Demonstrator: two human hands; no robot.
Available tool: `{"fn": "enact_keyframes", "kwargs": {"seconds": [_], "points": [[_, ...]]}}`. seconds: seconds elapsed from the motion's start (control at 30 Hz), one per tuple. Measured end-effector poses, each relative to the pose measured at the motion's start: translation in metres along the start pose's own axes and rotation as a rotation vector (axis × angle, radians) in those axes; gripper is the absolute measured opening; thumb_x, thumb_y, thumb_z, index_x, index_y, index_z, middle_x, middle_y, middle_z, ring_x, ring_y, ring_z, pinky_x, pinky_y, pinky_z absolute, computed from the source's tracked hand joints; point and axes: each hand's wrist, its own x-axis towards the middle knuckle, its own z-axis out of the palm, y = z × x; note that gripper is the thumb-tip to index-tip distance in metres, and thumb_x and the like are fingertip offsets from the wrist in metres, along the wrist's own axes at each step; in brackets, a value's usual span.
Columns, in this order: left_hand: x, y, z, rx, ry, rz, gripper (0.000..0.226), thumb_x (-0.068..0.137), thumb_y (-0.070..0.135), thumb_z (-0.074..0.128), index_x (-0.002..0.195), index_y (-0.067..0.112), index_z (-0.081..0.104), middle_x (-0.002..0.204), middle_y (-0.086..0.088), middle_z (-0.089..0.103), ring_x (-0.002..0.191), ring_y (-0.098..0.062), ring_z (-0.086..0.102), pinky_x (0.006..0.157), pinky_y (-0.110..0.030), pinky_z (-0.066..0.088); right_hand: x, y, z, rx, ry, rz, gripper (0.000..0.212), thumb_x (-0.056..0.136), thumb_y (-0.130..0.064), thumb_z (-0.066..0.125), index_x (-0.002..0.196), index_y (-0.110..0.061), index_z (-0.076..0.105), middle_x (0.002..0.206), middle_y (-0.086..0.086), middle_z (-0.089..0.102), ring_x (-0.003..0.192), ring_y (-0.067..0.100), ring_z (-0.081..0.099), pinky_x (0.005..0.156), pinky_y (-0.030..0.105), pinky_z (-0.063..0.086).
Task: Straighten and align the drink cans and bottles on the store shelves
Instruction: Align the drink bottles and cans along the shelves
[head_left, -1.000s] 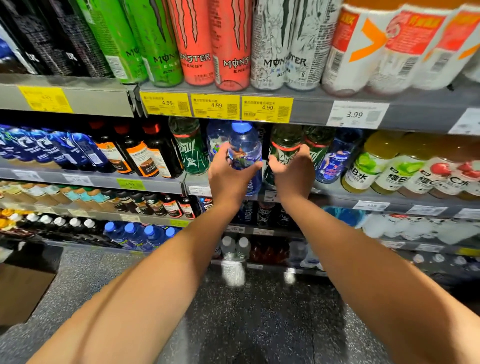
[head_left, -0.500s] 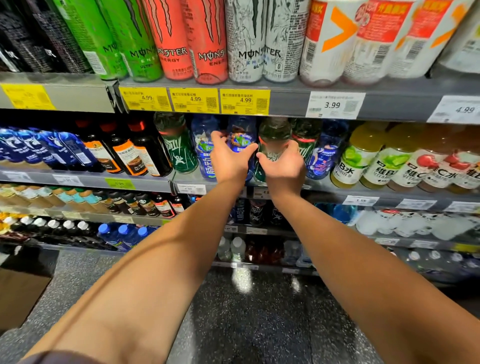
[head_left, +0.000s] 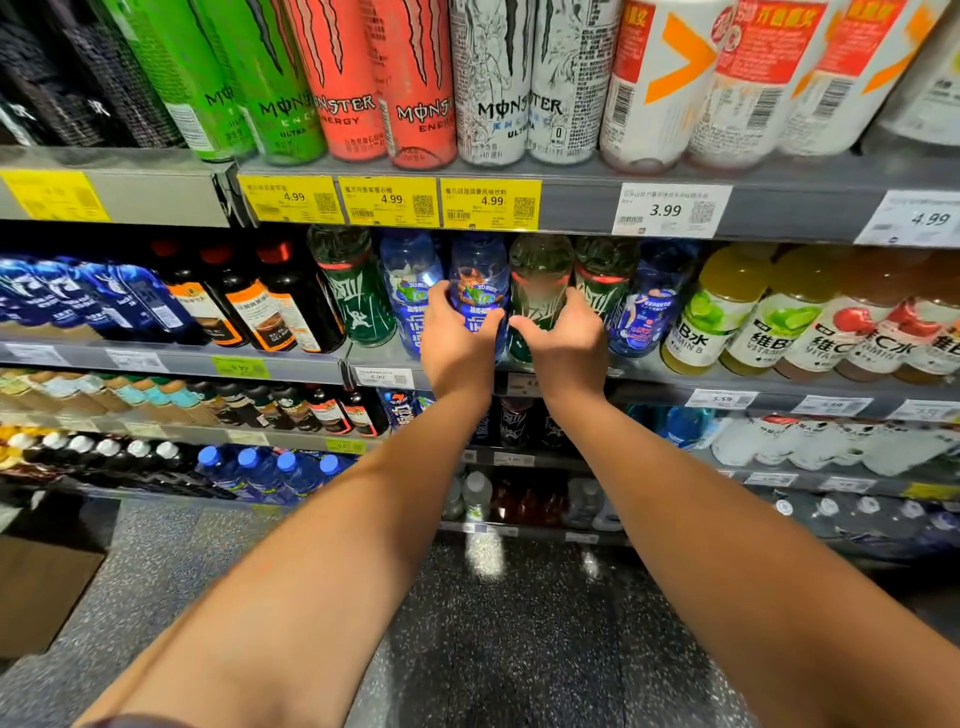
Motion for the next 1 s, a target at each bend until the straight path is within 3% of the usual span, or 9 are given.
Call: {"fn": "enact_keyframes", "kwargs": {"seconds": [0.1, 0.23, 0.3, 0.37, 0.53, 0.6, 0.67, 0.77, 1.0], "points": [[-0.002, -0.007, -0.003, -0.061, -0.028, -0.062, 0.047, 0.080, 0.032, 0.074, 0.115, 0.018, 0.045, 0.086, 0.000, 0.054, 0.074, -0.016, 0.053, 0.068, -0.034, 0.041, -0.004, 0.013, -0.009, 0.010, 0.013, -0.020, 0.052, 0.073, -0.053, 0.075, 0.095, -0.010, 0.054, 0.072, 0.006, 0.056, 0.069, 0.028, 0.055, 0.056, 0.035, 0.037], [-0.007, -0.014, -0.007, -0.089, -0.037, -0.041, 0.034, 0.080, 0.031, 0.072, 0.103, 0.020, 0.049, 0.082, 0.004, 0.054, 0.071, -0.013, 0.052, 0.065, -0.030, 0.037, -0.010, 0.026, -0.026, -0.046, 0.123, -0.030, 0.049, 0.076, -0.060, 0.069, 0.086, -0.018, 0.046, 0.080, -0.002, 0.052, 0.077, 0.022, 0.055, 0.062, 0.031, 0.038], [-0.010, -0.013, -0.004, -0.089, -0.057, -0.009, 0.032, 0.080, 0.031, 0.073, 0.101, 0.021, 0.051, 0.084, 0.002, 0.056, 0.077, -0.018, 0.055, 0.069, -0.034, 0.044, -0.009, 0.037, -0.031, -0.022, 0.225, -0.090, 0.048, 0.082, -0.050, 0.069, 0.099, -0.009, 0.051, 0.100, 0.009, 0.054, 0.101, 0.030, 0.054, 0.083, 0.041, 0.045], [-0.016, -0.008, 0.002, -0.091, -0.083, 0.035, 0.032, 0.079, 0.029, 0.076, 0.099, 0.020, 0.053, 0.085, 0.001, 0.057, 0.078, -0.019, 0.055, 0.073, -0.037, 0.047, -0.006, 0.041, -0.035, -0.018, 0.276, -0.045, 0.059, 0.086, -0.041, 0.068, 0.121, 0.002, 0.048, 0.123, 0.021, 0.049, 0.121, 0.037, 0.046, 0.103, 0.047, 0.039], [-0.035, 0.015, 0.023, -0.111, -0.088, 0.151, 0.039, 0.077, 0.026, 0.080, 0.108, 0.015, 0.060, 0.098, 0.001, 0.064, 0.085, -0.014, 0.056, 0.076, -0.029, 0.045, 0.010, 0.041, -0.046, 0.058, 0.233, 0.029, 0.084, 0.089, -0.034, 0.067, 0.147, 0.006, 0.022, 0.151, 0.025, 0.027, 0.144, 0.035, 0.024, 0.119, 0.041, 0.023], [-0.038, 0.020, 0.029, -0.110, -0.063, 0.170, 0.042, 0.076, 0.025, 0.081, 0.111, 0.013, 0.061, 0.104, 0.000, 0.065, 0.092, -0.018, 0.059, 0.079, -0.027, 0.044, 0.019, 0.040, -0.052, 0.087, 0.240, 0.046, 0.079, 0.086, -0.035, 0.068, 0.142, 0.006, 0.031, 0.143, 0.024, 0.037, 0.136, 0.035, 0.035, 0.115, 0.042, 0.029], [-0.039, 0.022, 0.035, -0.116, -0.030, 0.161, 0.044, 0.074, 0.024, 0.081, 0.111, 0.012, 0.060, 0.105, -0.002, 0.065, 0.096, -0.023, 0.060, 0.085, -0.034, 0.048, 0.030, 0.042, -0.053, 0.123, 0.286, 0.046, 0.058, 0.080, -0.036, 0.068, 0.116, 0.003, 0.045, 0.114, 0.020, 0.050, 0.108, 0.035, 0.050, 0.095, 0.049, 0.042], [-0.037, 0.022, 0.038, -0.143, -0.002, 0.105, 0.051, 0.072, 0.026, 0.081, 0.115, 0.014, 0.057, 0.106, -0.001, 0.065, 0.098, -0.022, 0.061, 0.089, -0.040, 0.049, 0.042, 0.044, -0.052, 0.207, 0.303, 0.053, 0.042, 0.072, -0.028, 0.066, 0.086, -0.017, 0.028, 0.090, 0.006, 0.039, 0.081, 0.027, 0.045, 0.075, 0.054, 0.044], [-0.030, 0.025, 0.038, -0.159, -0.029, 0.075, 0.052, 0.073, 0.024, 0.083, 0.120, 0.020, 0.060, 0.108, 0.005, 0.067, 0.100, -0.014, 0.062, 0.092, -0.030, 0.048, 0.061, 0.050, -0.058, 0.166, 0.190, 0.113, 0.051, 0.058, -0.019, 0.068, 0.067, -0.026, 0.019, 0.079, 0.002, 0.034, 0.076, 0.018, 0.036, 0.066, 0.045, 0.042]]}}
